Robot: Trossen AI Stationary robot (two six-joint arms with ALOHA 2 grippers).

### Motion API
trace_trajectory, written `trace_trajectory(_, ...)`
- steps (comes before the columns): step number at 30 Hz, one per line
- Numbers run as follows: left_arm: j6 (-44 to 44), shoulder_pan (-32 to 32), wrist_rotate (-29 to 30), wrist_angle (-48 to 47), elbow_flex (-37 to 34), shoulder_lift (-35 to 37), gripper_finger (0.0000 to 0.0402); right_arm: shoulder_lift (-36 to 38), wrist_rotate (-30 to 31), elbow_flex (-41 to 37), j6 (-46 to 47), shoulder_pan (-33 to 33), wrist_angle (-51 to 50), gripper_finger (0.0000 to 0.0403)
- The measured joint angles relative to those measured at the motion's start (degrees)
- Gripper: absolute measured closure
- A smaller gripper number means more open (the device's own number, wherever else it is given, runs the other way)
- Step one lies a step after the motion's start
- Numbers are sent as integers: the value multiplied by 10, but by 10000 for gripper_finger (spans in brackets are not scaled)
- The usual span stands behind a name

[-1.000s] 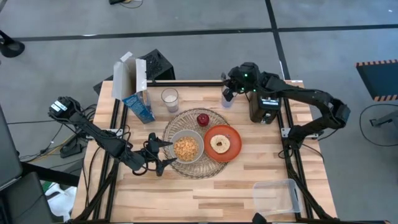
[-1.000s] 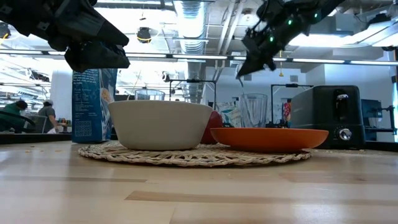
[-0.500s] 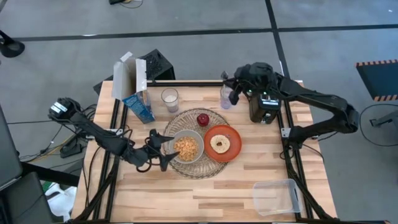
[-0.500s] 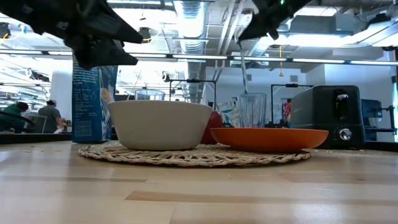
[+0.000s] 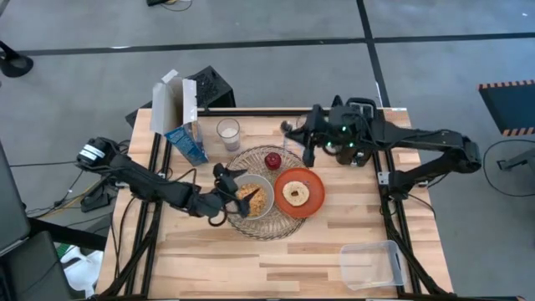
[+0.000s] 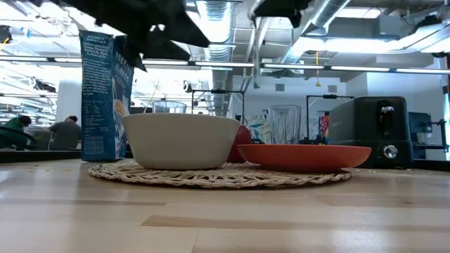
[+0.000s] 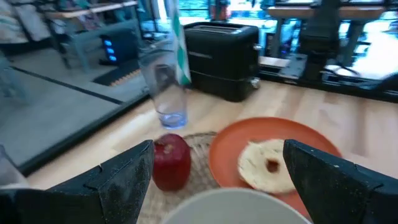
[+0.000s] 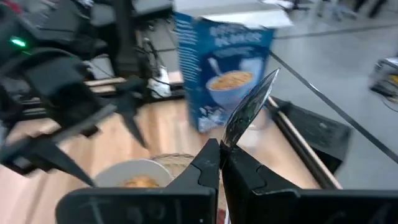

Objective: Arrange a breakfast setting
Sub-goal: Put the blue patterned spoon on the brown placemat to left side of the white bowl

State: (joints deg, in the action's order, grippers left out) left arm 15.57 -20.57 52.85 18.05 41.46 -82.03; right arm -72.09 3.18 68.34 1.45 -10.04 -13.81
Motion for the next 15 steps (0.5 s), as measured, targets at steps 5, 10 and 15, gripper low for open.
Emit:
trace_trajectory(5, -14, 25, 21, 0, 41, -43, 58, -31, 0, 0, 0, 49, 56, 370)
trace_trajectory(10, -12, 48, 23, 0, 71, -77, 58, -65, -1, 0, -1, 84, 99, 370)
trace_trajectory(15, -15, 52, 19, -1, 87, -93, 58, -92, -1, 0, -3, 106, 128, 370)
